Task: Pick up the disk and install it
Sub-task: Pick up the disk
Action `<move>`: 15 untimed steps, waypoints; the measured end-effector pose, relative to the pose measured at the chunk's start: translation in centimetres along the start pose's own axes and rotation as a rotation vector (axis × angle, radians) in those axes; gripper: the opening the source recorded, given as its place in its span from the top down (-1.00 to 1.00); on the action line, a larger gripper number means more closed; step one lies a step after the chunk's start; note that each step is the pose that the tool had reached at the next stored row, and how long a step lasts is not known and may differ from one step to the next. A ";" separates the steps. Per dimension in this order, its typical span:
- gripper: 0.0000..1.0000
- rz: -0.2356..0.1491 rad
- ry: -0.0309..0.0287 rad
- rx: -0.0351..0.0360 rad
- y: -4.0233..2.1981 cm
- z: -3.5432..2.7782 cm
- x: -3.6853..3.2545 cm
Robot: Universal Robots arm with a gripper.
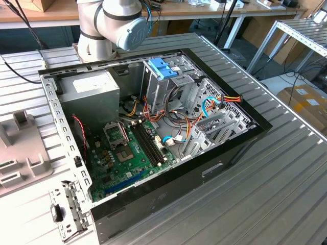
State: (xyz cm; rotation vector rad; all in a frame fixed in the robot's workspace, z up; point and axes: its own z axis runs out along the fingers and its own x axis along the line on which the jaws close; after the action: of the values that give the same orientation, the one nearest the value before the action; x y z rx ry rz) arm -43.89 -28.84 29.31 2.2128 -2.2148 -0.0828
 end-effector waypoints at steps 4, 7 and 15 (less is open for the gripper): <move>0.27 0.000 -0.0010 0.0000 0.01 -0.23 -0.01; 0.27 0.000 -0.0020 0.0001 0.02 -0.39 -0.01; 0.27 0.000 -0.0036 -0.0001 0.04 -0.88 -0.03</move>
State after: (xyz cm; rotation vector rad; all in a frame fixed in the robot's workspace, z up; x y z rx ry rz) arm -43.89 -28.84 30.18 2.2145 -2.2164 -0.0869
